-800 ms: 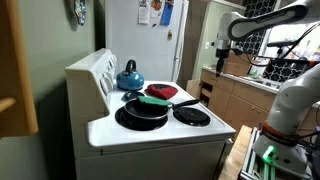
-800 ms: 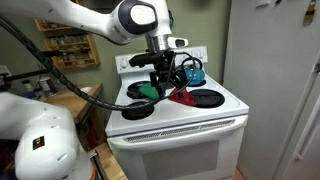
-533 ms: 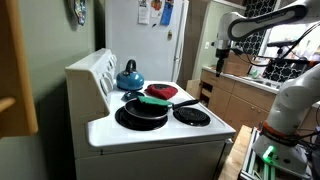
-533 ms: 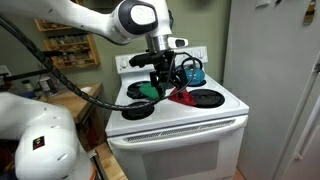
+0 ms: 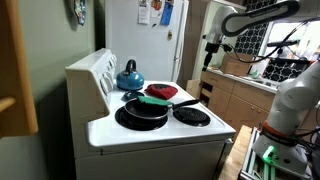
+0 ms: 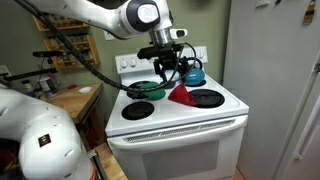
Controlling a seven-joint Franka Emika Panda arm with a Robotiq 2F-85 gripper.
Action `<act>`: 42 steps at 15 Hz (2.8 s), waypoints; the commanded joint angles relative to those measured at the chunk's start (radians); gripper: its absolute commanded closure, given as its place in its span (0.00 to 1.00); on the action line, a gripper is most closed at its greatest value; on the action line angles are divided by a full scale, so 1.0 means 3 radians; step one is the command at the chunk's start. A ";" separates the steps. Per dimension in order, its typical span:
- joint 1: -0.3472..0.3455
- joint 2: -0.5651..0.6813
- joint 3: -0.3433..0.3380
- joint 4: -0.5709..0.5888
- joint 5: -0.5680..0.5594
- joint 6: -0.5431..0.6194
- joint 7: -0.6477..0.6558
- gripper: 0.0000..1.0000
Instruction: Unfold the red cleaning cloth
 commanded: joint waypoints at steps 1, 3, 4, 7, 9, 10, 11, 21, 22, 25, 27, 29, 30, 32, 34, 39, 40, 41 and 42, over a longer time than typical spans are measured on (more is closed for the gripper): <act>0.0303 0.0639 -0.0048 0.0390 0.0581 0.0337 -0.0156 0.00; 0.0434 0.0940 -0.0039 0.0505 0.0975 0.0556 -0.0296 0.00; 0.0438 0.1062 -0.0005 0.0559 0.1040 0.0620 -0.0343 0.00; 0.0359 0.1019 0.0089 0.0511 0.0957 0.0604 -0.0248 0.00; 0.0353 0.1102 0.0093 0.0571 0.0973 0.0606 -0.0258 0.00; 0.0352 0.1104 0.0092 0.0583 0.0974 0.0606 -0.0261 0.00; 0.0352 0.1100 0.0092 0.0591 0.0975 0.0606 -0.0262 0.00; 0.0162 0.2157 0.0130 0.1453 0.1391 0.0791 -0.0354 0.00; 0.0149 0.2280 0.0170 0.1560 0.1456 0.0759 -0.0326 0.00; 0.0163 0.2586 0.0258 0.1772 0.1317 0.0856 0.0169 0.00; 0.0211 0.2755 0.0258 0.1881 0.1128 0.0978 0.0577 0.00; 0.0255 0.2887 0.0236 0.1980 0.0960 0.1118 0.0935 0.00; 0.0261 0.2940 0.0235 0.2031 0.0931 0.1172 0.1069 0.00; 0.0230 0.3010 0.0289 0.2138 0.1028 0.1226 0.1190 0.15; 0.0203 0.3062 0.0342 0.2220 0.1125 0.1199 0.1242 0.34; 0.0196 0.3142 0.0401 0.2339 0.1273 0.1038 0.1379 0.06; 0.0201 0.3153 0.0395 0.2343 0.1264 0.1020 0.1419 0.01; 0.0206 0.3156 0.0387 0.2345 0.1249 0.0988 0.1463 0.11; 0.0210 0.3162 0.0378 0.2347 0.1233 0.0963 0.1493 0.25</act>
